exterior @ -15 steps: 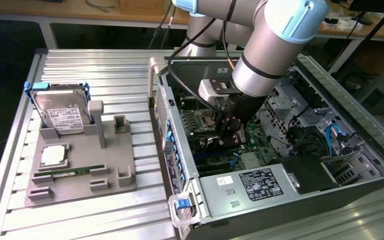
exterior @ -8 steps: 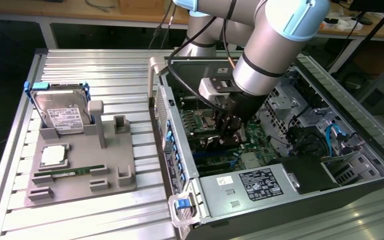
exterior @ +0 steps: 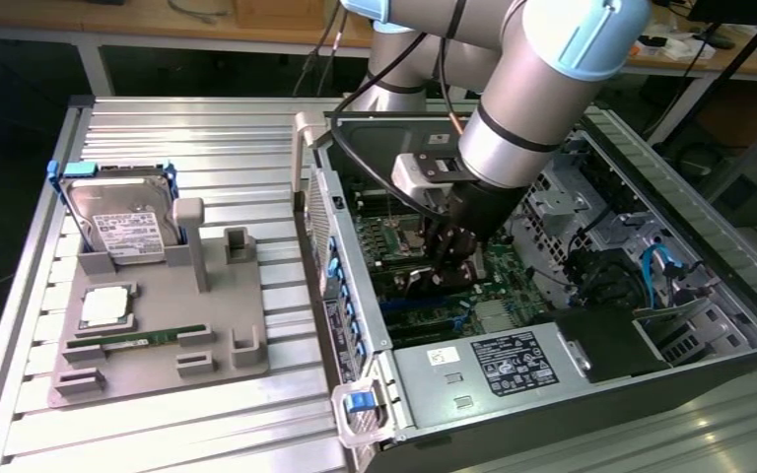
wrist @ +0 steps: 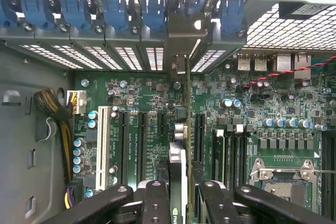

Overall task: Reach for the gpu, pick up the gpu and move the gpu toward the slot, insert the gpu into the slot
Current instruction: 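Insert the gpu into the slot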

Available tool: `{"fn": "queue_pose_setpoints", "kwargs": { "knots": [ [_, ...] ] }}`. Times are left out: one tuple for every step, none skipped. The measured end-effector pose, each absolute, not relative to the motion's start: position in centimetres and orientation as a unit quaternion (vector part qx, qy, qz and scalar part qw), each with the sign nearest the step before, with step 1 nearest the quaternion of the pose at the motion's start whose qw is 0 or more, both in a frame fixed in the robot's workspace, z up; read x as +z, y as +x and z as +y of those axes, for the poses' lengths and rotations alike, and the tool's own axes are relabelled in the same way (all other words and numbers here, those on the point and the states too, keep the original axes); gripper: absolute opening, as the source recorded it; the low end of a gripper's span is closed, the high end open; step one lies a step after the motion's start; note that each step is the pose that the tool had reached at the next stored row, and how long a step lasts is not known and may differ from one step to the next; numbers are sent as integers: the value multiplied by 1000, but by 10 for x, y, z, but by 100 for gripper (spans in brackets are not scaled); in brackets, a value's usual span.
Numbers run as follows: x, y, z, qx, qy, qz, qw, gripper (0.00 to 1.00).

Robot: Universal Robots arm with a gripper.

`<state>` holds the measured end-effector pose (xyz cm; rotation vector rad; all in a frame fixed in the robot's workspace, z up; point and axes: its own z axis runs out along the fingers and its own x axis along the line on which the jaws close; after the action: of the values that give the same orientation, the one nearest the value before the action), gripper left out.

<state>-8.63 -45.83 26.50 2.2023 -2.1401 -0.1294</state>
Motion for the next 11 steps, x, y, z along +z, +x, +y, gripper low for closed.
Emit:
{"fn": "queue_pose_setpoints", "kwargs": {
  "knots": [
    [265, -86, -458, -42, 717, -695, 34, 27],
    [265, -86, -458, -42, 717, -695, 34, 27],
    [265, -86, -458, -41, 718, -694, 35, 27],
    [265, -86, -458, -41, 719, -693, 35, 27],
    [265, -86, -458, -41, 720, -692, 35, 27],
    [265, -86, -458, -41, 721, -691, 35, 27],
    [265, -86, -458, -41, 722, -690, 35, 27],
    [265, -86, -458, -41, 723, -689, 36, 27],
    [264, -86, -458, -41, 723, -688, 36, 27],
    [263, -86, -458, -40, 724, -688, 36, 27],
    [262, -86, -458, -41, 724, -688, 36, 27]
  ]
}}
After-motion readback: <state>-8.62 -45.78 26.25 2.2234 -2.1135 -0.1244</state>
